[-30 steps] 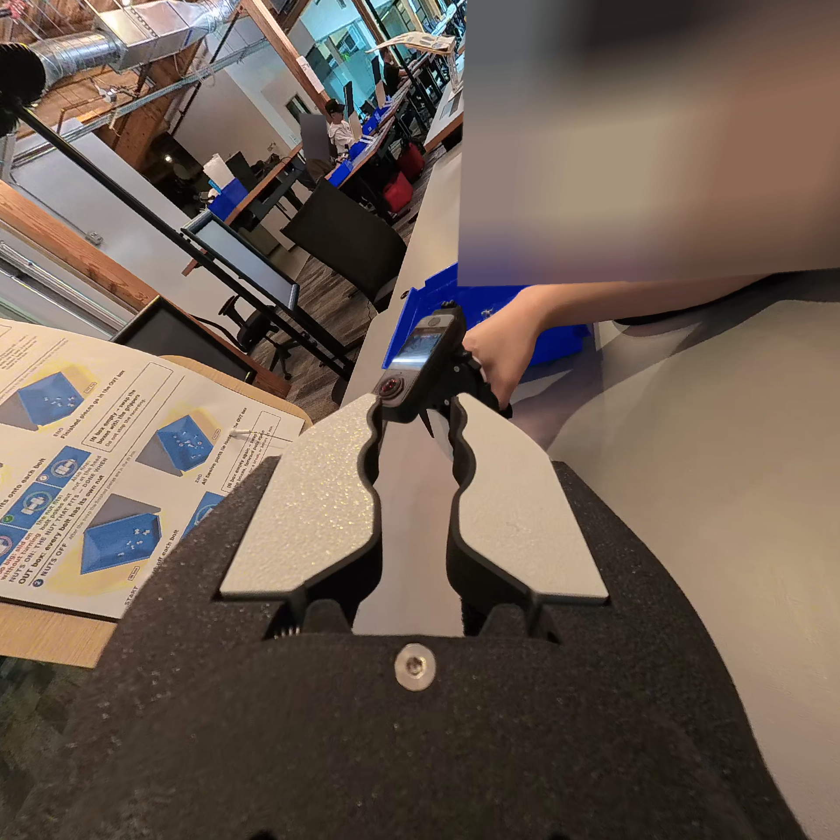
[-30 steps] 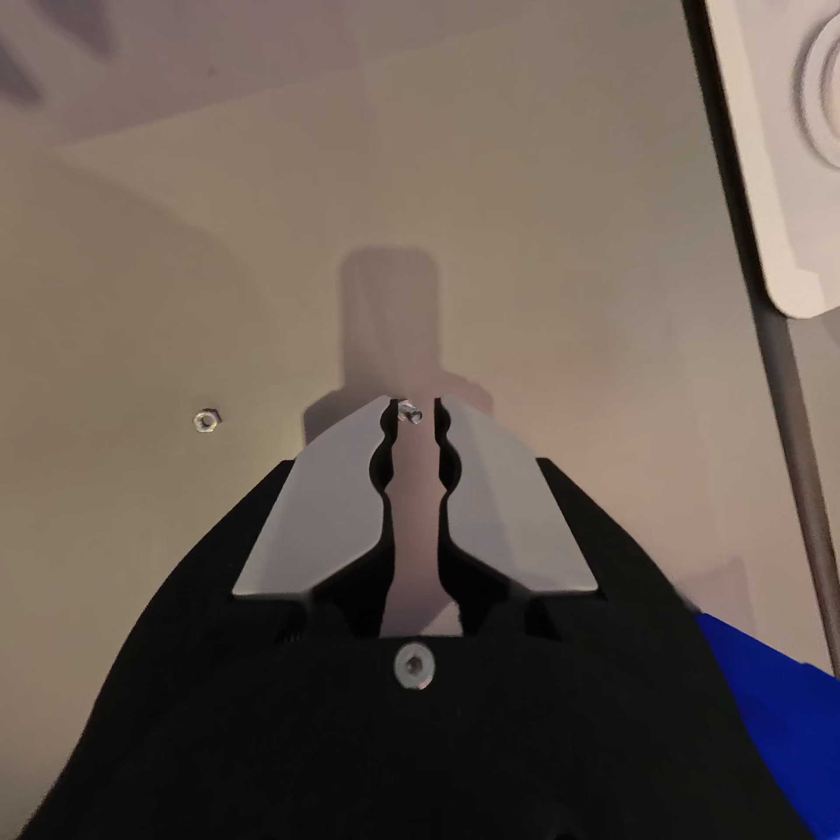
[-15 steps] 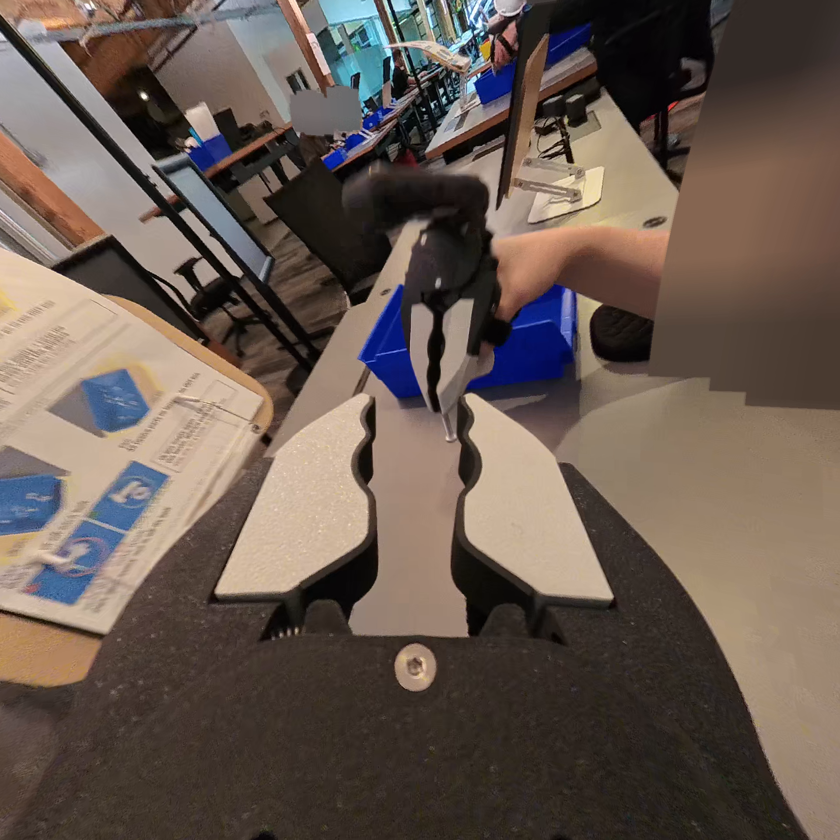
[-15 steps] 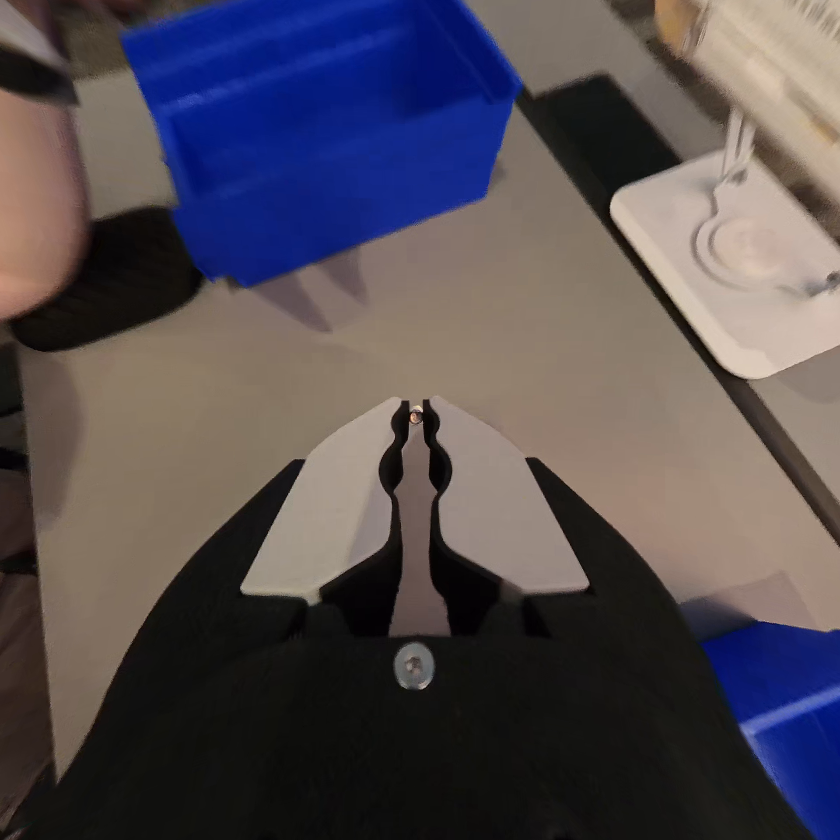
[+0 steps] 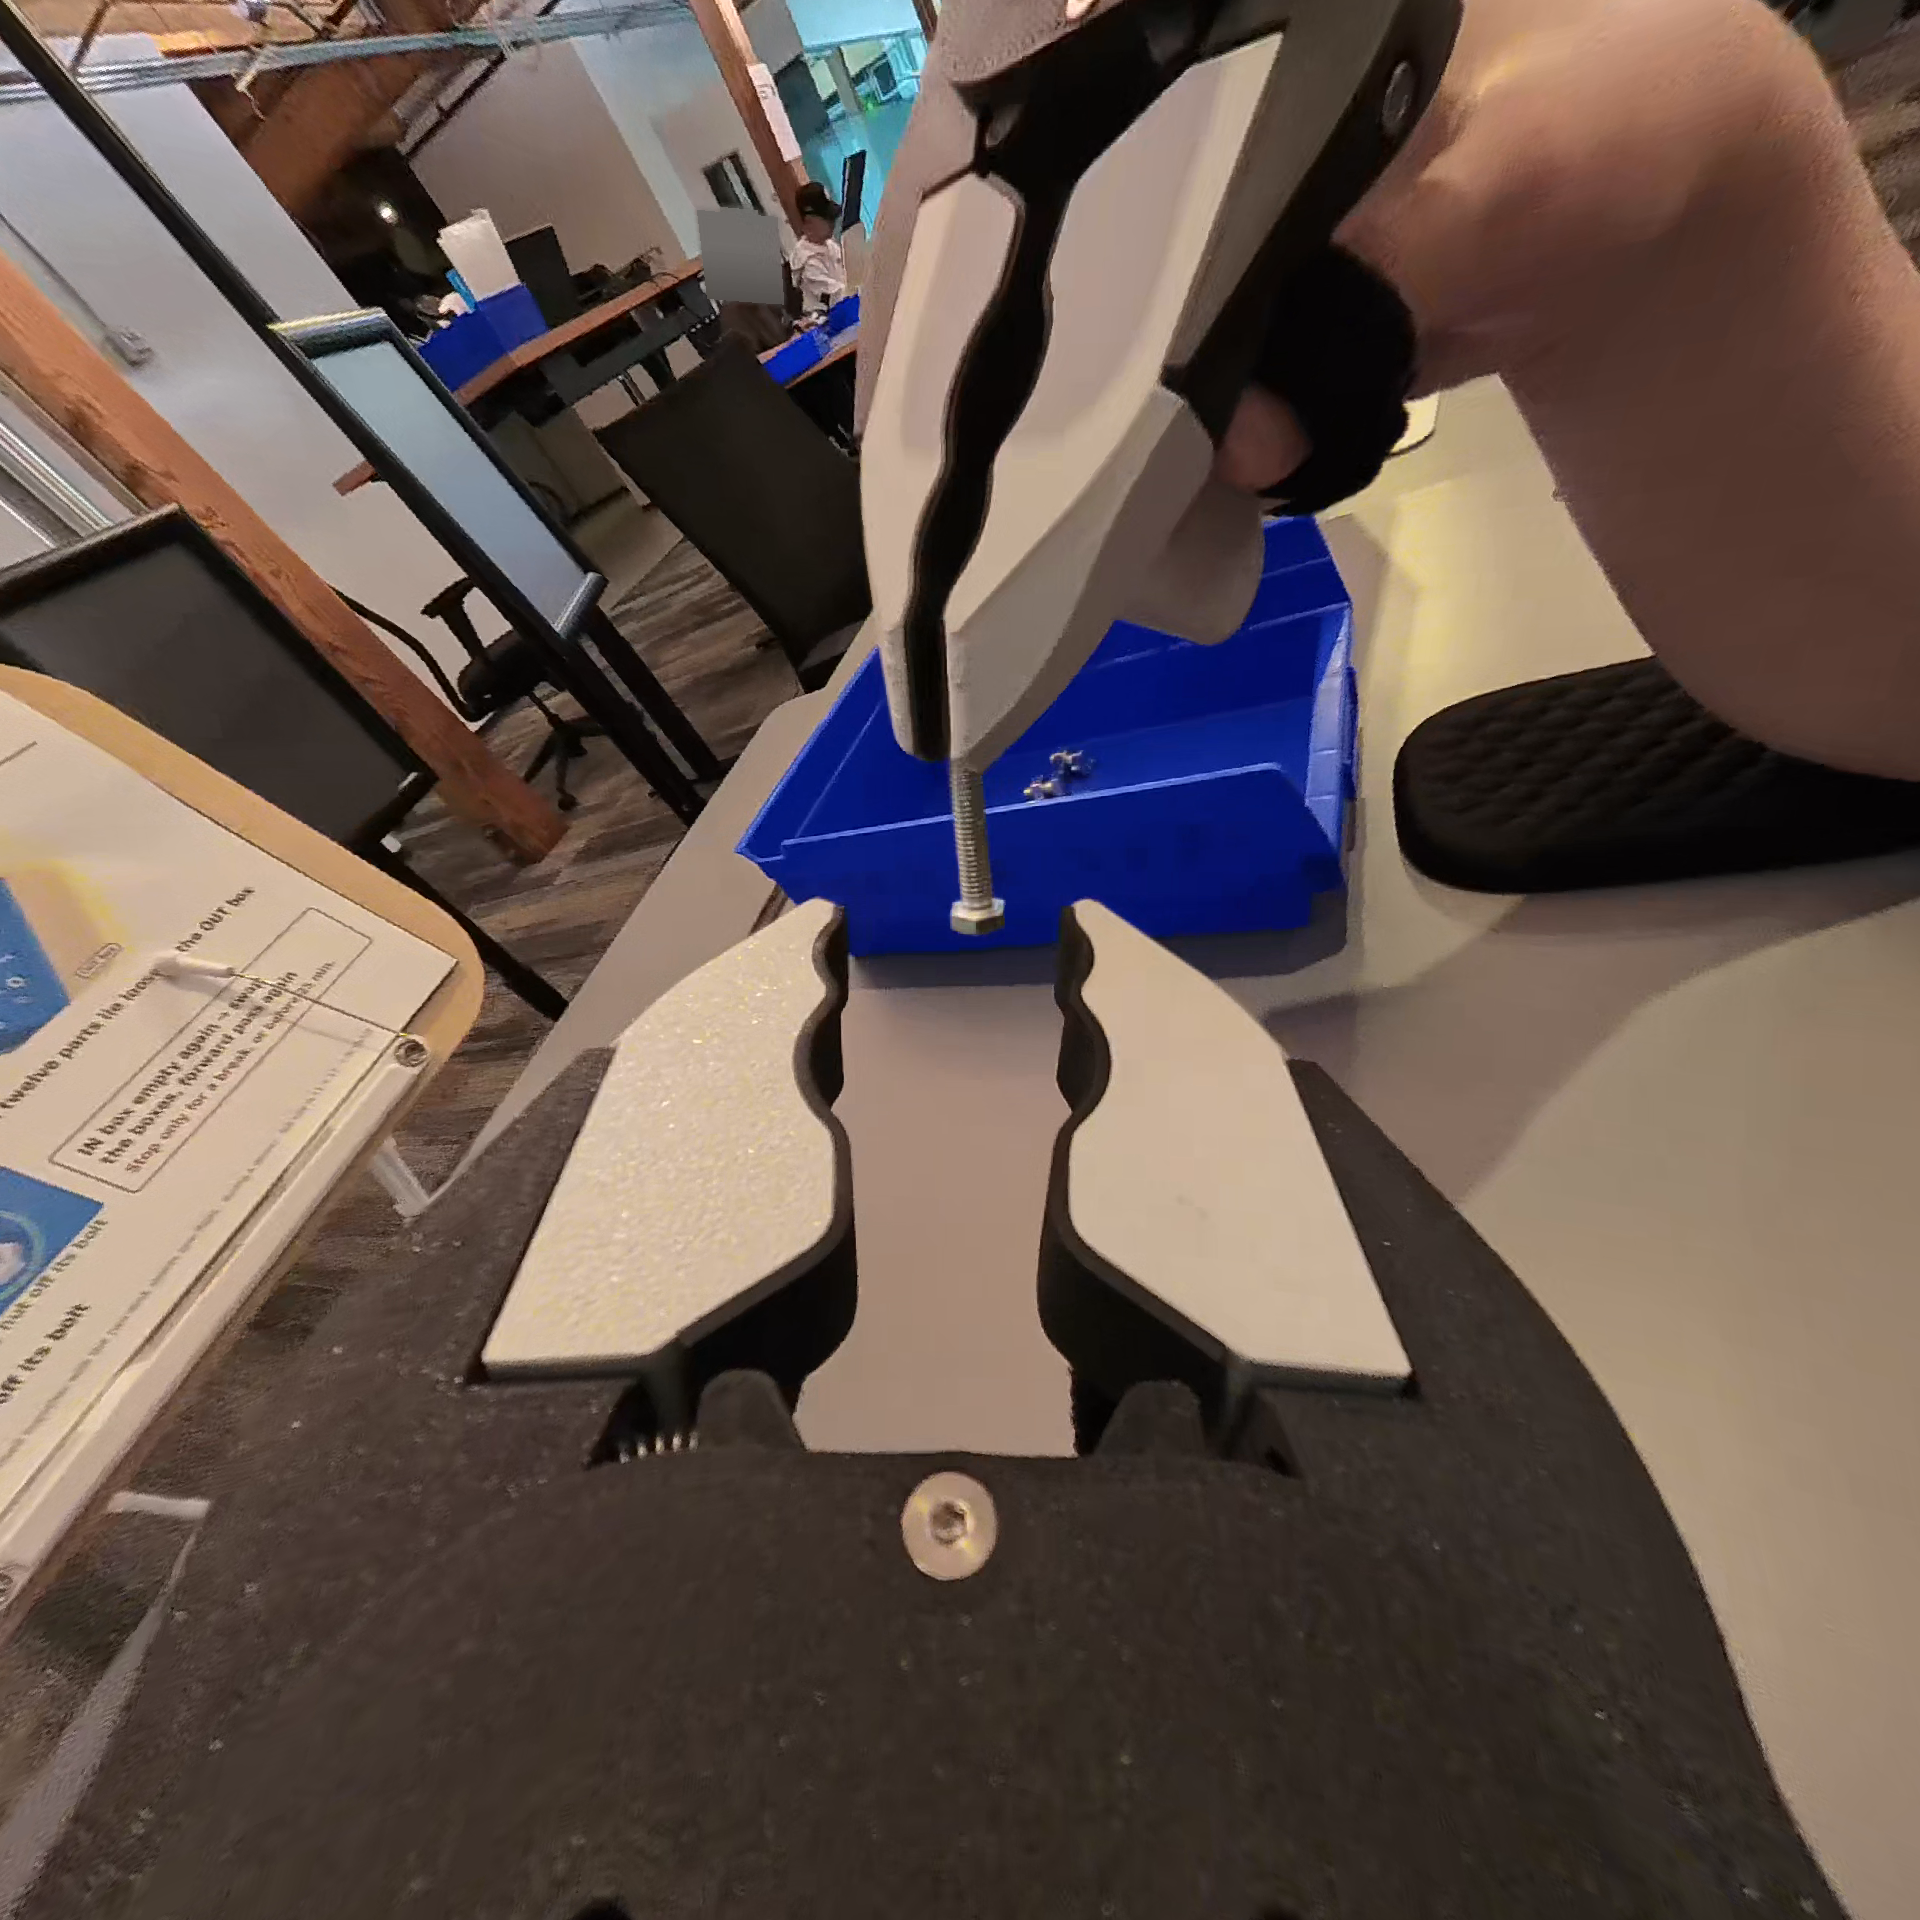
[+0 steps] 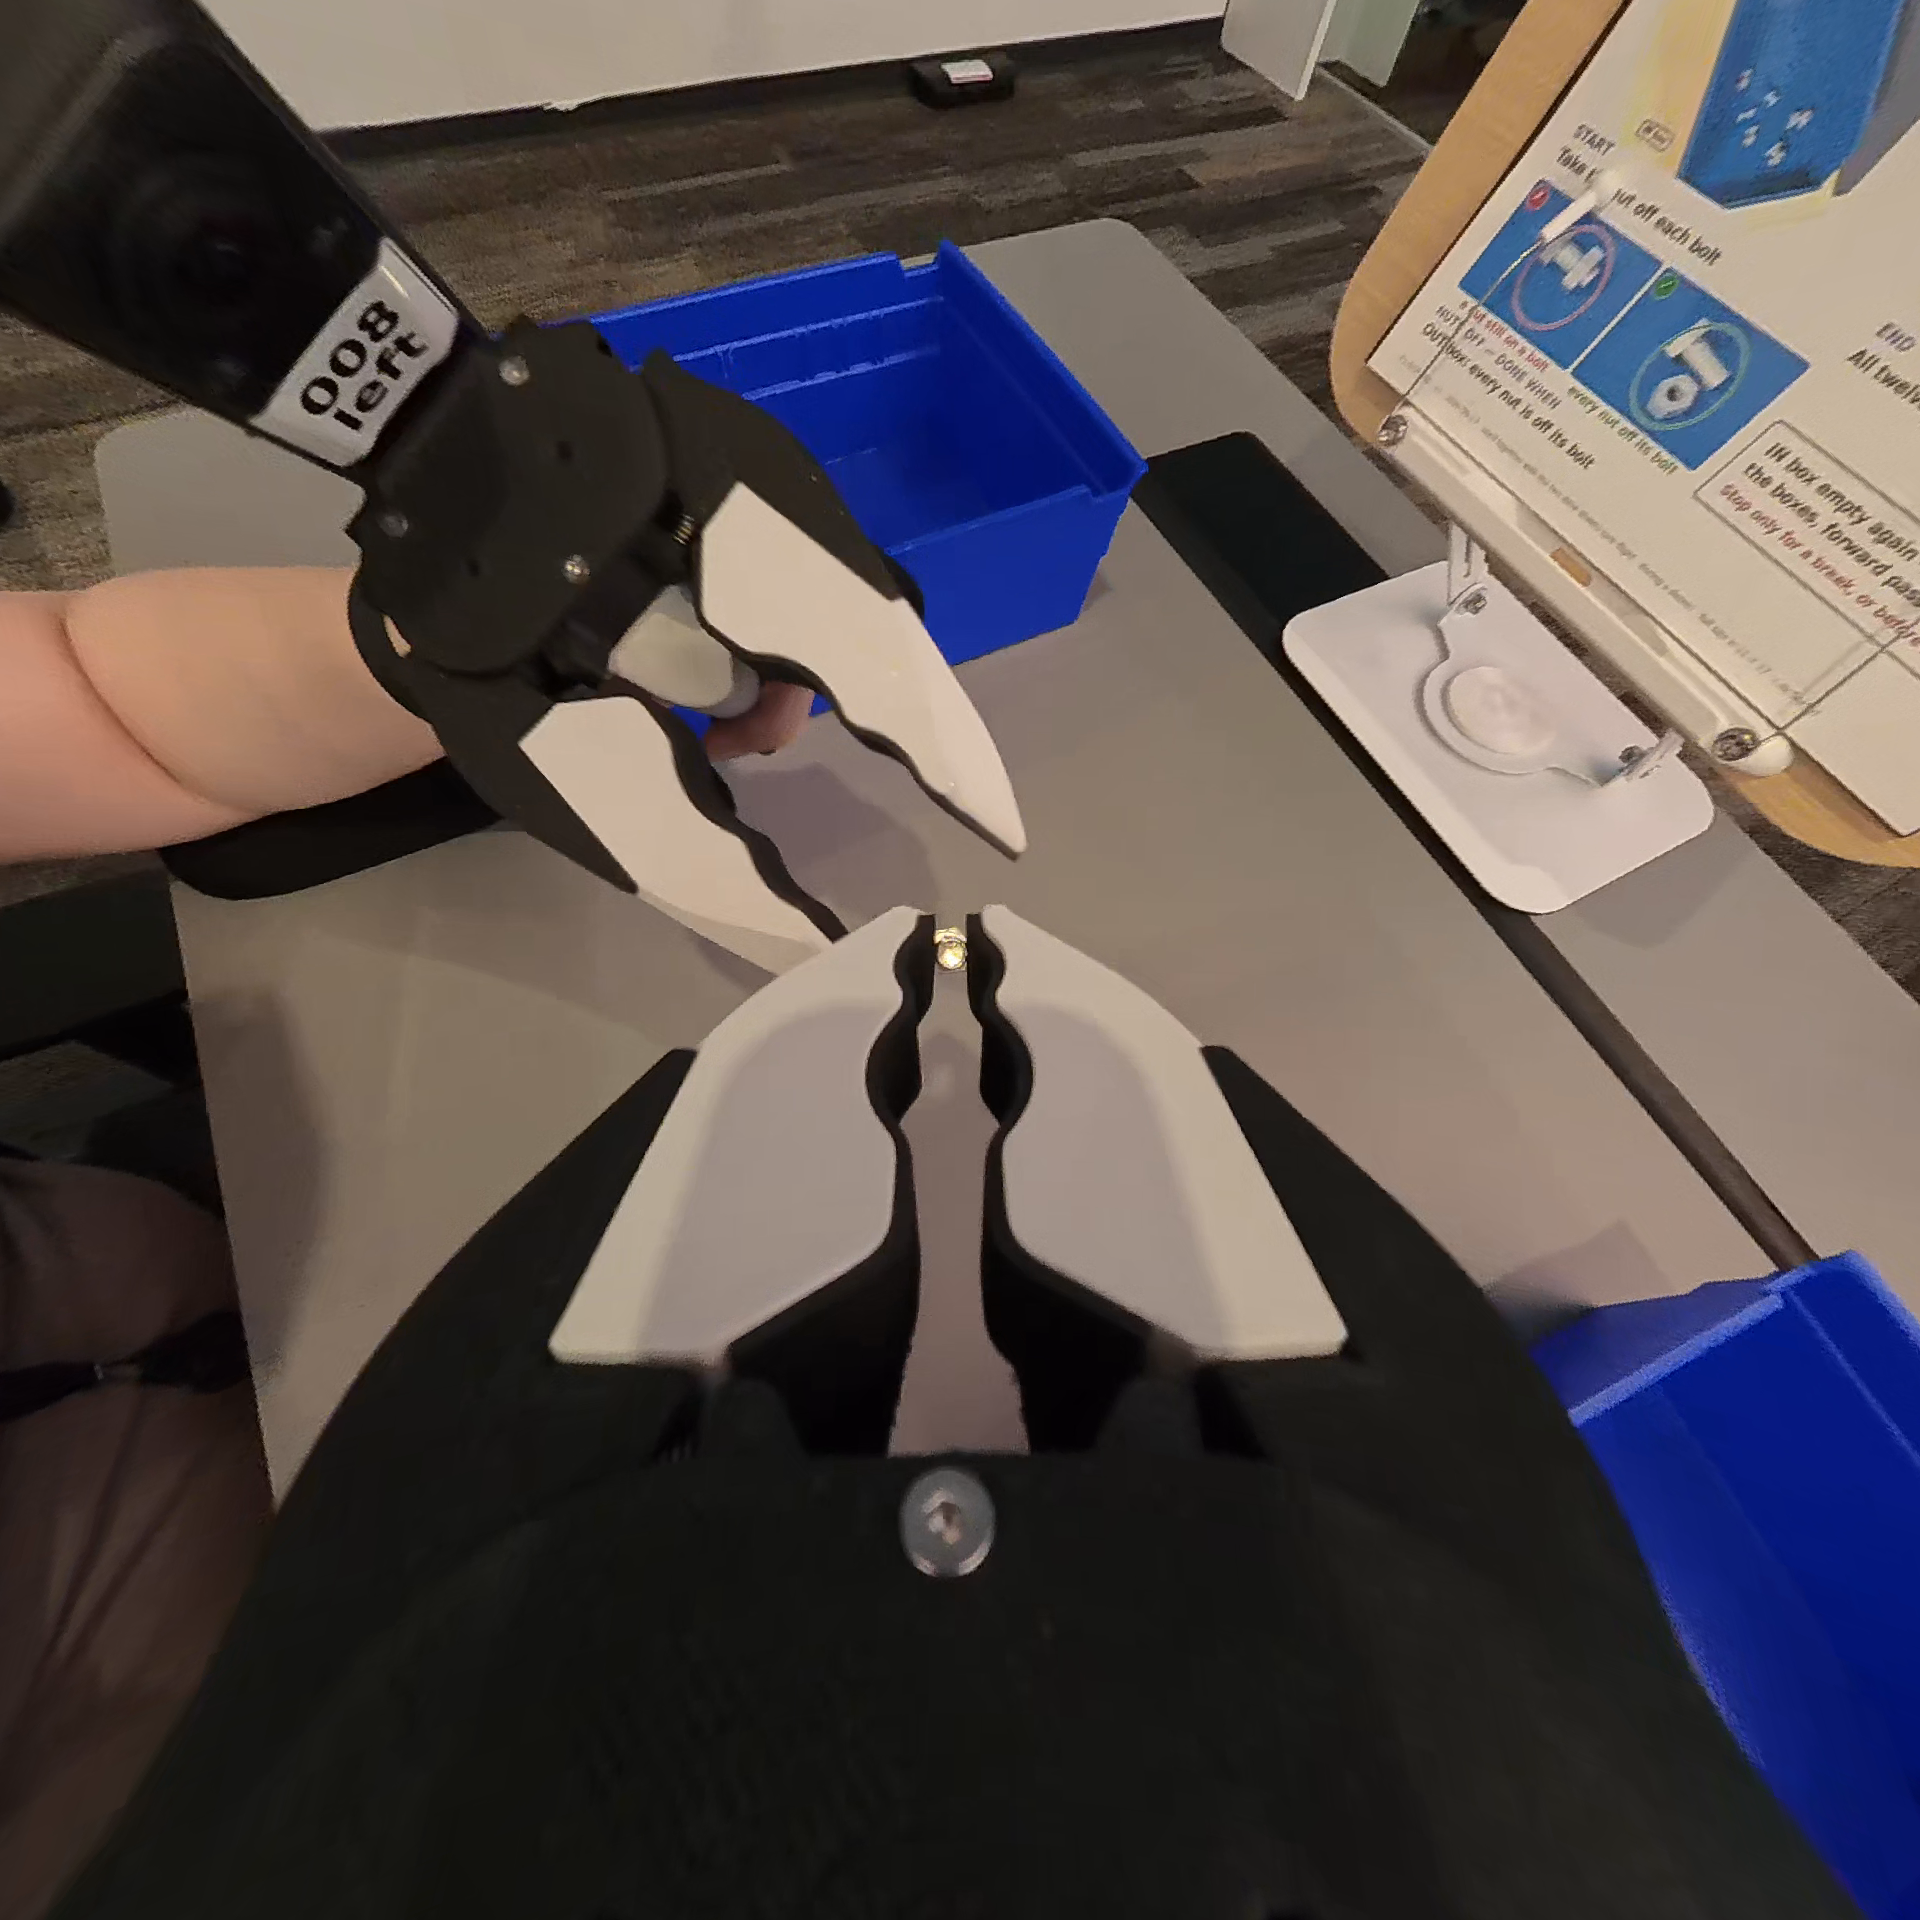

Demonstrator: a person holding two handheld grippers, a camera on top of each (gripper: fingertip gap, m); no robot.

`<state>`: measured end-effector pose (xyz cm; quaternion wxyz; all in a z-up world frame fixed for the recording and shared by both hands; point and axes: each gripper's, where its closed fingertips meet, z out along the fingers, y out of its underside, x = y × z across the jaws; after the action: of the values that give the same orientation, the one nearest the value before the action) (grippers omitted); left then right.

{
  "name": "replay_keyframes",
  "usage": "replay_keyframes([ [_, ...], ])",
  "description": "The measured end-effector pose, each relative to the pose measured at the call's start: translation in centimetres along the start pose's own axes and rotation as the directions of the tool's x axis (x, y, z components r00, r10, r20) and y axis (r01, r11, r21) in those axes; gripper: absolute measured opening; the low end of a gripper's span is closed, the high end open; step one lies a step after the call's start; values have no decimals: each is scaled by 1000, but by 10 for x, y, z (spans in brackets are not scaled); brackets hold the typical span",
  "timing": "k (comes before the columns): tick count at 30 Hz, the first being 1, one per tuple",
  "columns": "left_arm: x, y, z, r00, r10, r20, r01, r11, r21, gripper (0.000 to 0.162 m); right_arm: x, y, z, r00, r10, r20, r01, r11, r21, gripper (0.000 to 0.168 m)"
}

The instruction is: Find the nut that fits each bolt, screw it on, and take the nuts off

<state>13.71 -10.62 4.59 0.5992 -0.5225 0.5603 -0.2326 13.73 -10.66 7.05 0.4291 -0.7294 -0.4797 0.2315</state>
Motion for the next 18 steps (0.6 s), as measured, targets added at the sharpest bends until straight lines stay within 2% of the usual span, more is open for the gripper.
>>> replay_keyframes([
  [9,15,-1,6,998,-3,-69,6,999,36,24,-10,2,3,999,-36,4,36,999,-31,7],
  [18,18,2,7,996,-12,-93,14,1000,18,23,-13,1,2,999,-40,-10,40,999,-36,7],
])
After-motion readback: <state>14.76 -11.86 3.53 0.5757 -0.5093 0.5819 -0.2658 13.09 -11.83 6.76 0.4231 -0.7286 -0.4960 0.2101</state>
